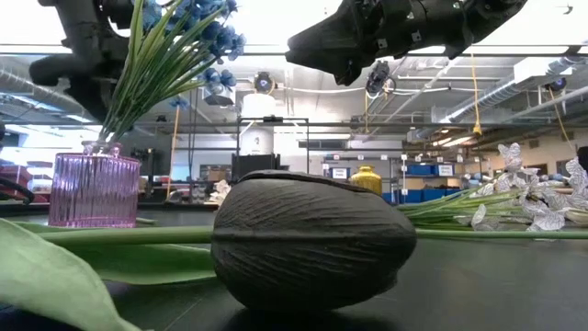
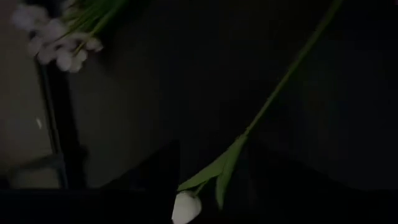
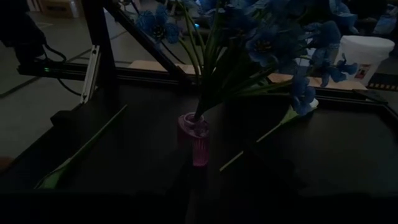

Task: Sort flowers into vase by color
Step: Put the left white tulip into the yellow vase

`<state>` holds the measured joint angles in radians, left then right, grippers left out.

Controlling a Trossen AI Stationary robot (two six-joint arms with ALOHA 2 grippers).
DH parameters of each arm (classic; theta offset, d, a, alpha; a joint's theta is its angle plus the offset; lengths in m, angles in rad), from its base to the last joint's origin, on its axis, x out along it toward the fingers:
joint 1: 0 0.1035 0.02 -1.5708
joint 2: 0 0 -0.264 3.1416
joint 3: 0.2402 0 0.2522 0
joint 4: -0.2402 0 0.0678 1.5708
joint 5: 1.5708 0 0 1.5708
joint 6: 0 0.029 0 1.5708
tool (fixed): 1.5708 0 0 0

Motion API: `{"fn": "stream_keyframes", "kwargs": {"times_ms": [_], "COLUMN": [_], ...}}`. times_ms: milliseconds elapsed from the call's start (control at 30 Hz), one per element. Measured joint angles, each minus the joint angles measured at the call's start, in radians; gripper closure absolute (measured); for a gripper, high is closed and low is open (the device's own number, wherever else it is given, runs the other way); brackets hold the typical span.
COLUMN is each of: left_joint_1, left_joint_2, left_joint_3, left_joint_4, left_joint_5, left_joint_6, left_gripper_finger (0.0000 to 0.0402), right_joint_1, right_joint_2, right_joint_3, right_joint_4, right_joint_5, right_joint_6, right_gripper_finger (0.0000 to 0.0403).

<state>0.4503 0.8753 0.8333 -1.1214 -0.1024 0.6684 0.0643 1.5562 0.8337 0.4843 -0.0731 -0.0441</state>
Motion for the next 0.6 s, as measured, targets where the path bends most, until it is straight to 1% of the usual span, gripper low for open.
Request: {"fn": "stream_keyframes", "kwargs": {"times_ms": [133, 233, 433, 600], "left_joint_1": [0.002, 0.014, 0.045, 0.047], "left_joint_2": [0.035, 0.063, 0.135, 0.192], "left_joint_3": [-0.002, -0.020, -0.095, -0.143], "left_joint_4": [-0.016, -0.016, 0.002, 0.012], "left_joint_5": [0.000, 0.001, 0.018, 0.028], "left_joint_6": [0.119, 0.172, 0.195, 0.211], "left_gripper_finger": [0.0210, 0.0210, 0.0210, 0.0210], "right_joint_1": [0.000, 0.000, 0.000, 0.000], "right_joint_2": [0.000, 0.000, 0.000, 0.000], "right_joint_3": [0.000, 0.000, 0.000, 0.000], "right_joint_4": [0.000, 0.000, 0.000, 0.000], "right_joint_5": [0.000, 0.000, 0.000, 0.000], "right_joint_6": [0.000, 0.000, 0.000, 0.000], "right_gripper_finger": [0.0250, 0.0250, 0.0250, 0.0250]}}
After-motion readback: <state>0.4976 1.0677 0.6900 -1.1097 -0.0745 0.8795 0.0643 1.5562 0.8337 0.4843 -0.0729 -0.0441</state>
